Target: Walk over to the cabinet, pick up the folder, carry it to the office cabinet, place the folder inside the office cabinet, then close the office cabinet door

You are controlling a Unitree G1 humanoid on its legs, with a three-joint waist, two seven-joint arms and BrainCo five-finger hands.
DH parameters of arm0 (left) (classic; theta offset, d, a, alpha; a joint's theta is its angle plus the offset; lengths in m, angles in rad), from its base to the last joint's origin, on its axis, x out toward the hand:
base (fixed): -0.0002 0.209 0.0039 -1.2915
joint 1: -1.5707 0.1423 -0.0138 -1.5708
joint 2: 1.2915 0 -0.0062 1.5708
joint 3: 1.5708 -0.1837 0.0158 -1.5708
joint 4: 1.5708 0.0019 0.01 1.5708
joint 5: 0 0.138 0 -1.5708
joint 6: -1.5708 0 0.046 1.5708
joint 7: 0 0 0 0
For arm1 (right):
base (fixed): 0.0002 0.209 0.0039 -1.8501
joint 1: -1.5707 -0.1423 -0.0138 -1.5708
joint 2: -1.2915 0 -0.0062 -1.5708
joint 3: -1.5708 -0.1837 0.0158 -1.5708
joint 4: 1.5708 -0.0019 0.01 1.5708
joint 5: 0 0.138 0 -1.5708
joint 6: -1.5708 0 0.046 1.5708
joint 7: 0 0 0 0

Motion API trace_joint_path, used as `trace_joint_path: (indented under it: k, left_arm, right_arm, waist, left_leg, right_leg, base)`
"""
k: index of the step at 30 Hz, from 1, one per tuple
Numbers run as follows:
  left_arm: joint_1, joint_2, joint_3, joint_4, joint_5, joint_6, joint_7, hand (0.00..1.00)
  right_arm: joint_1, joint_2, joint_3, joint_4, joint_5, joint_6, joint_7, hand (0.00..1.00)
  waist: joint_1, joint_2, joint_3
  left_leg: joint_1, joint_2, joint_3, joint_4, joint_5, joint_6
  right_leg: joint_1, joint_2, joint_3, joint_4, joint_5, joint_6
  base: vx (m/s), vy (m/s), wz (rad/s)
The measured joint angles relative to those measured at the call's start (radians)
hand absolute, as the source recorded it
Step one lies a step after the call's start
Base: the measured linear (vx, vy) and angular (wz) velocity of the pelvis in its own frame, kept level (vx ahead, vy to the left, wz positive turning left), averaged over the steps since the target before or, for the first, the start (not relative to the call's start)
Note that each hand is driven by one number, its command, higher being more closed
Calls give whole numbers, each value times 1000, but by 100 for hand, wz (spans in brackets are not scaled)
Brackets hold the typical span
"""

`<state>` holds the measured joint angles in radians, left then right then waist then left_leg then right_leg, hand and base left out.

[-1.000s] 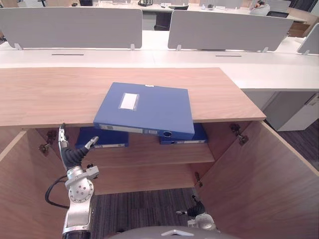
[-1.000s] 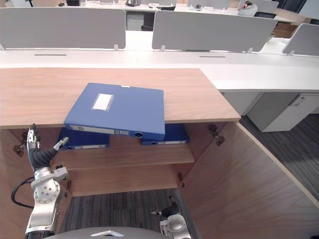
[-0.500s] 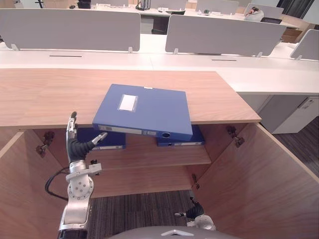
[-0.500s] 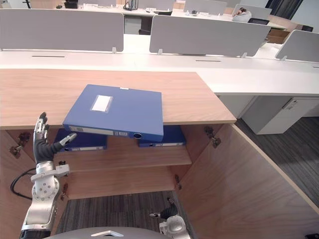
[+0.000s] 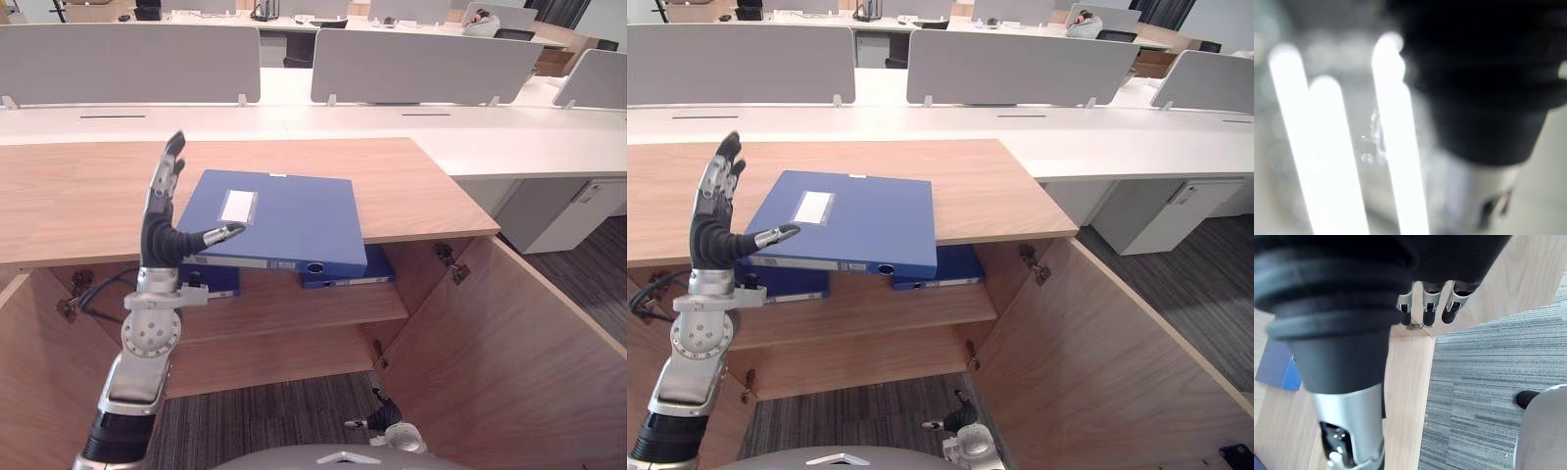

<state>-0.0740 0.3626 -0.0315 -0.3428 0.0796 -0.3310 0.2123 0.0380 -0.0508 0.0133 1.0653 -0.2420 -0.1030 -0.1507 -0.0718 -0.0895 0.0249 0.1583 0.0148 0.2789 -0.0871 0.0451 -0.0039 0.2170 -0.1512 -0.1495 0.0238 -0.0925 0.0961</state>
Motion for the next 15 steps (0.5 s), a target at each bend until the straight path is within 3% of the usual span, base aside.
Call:
trace_joint_path:
  k: [2,5,6,7,9,11,15]
  left_arm:
    - [-29,25,0,-1,1,-3,-2,0]
    - [-169,223,40,0,-27,-10,-22,0]
    - [-172,268,65,-5,-75,-39,-17,0]
    - [-139,253,67,-42,-73,-60,-6,0]
    - [-70,213,30,-103,-45,-68,-7,0]
    - [7,190,-98,-131,41,-83,-45,0]
    - [11,190,-107,-113,96,-83,-49,0]
  right_arm:
    - [5,-16,-17,14,0,2,1,0]
    - [61,-37,-26,15,-1,5,10,0]
    - [85,-40,-28,15,8,7,10,0]
    - [92,-48,-26,18,2,14,15,0]
    - [98,-55,-26,18,2,15,18,0]
    - [98,-50,-23,22,1,17,18,0]
    - [107,-50,-14,24,0,12,18,0]
  waist:
    - [-1,7,-5]
    - [8,8,-6]
    - [0,6,-7]
    - [-13,19,-8]
    - [-17,19,-7]
    - [-16,10,-5]
    - [-17,4,-5]
  left_leg:
    - [0,1,0,0,0,-2]
    - [-2,4,-3,0,-3,-12]
    - [-3,6,-4,0,-2,-11]
    - [-6,4,-4,0,-2,-11]
    - [-8,2,-1,0,-2,-12]
    - [-20,4,-3,0,2,-18]
    - [-20,5,-4,0,7,-18]
  right_leg:
    - [-3,1,1,5,0,0]
    - [-9,2,0,16,-1,0]
    - [-13,1,1,23,-4,-2]
    - [-19,-1,1,30,-5,-5]
    - [-24,-3,3,30,-6,-7]
    - [-40,-2,3,31,-11,-14]
    - [-40,0,3,31,-11,-14]
  base:
    - [-38,-8,-1]
    - [-43,-4,2]
    - [-40,-11,1]
    - [-43,5,-1]
    - [-44,26,-3]
    - [-45,17,1]
    - [-28,-1,0]
